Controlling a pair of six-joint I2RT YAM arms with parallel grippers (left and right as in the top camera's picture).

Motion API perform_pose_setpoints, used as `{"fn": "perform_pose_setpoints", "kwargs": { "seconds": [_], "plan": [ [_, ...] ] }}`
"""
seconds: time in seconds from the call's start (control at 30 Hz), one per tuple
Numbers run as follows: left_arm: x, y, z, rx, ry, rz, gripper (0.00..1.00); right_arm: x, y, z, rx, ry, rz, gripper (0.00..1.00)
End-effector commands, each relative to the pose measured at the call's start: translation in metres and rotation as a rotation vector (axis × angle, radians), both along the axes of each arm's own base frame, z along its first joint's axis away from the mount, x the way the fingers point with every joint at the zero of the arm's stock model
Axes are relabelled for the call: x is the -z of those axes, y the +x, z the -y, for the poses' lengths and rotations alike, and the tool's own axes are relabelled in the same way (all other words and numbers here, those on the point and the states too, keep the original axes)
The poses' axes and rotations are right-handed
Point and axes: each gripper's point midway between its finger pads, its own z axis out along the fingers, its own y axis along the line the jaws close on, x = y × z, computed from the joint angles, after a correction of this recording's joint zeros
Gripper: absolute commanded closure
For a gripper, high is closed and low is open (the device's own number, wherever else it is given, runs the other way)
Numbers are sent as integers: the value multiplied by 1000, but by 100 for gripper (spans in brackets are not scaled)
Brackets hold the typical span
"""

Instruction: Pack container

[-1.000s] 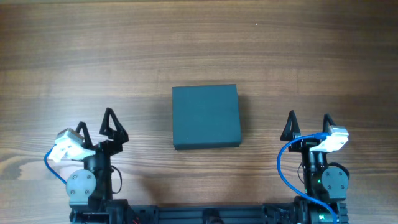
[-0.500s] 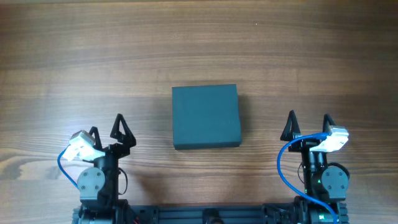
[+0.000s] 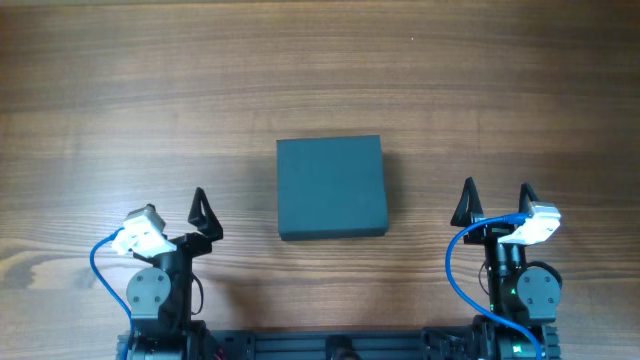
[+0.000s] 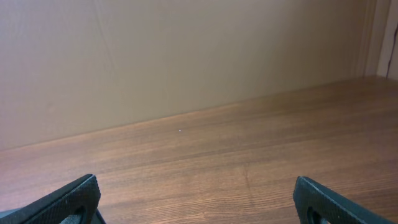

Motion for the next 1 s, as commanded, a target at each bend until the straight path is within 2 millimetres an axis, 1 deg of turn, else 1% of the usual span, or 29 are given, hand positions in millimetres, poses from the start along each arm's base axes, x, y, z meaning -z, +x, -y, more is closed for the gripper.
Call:
{"fn": "perform_pose_setpoints", "kwargs": {
  "seconds": [0.0,0.17,0.97],
  "plan": [
    [4,1,12,122,278,-23,0,-3,-1,1,7,10,15,0],
    [4,1,13,136,334,-26,0,-3,-1,1,7,10,15,0],
    [4,1,12,135,333,-27,0,-3,-1,1,7,10,15,0]
  ]
}}
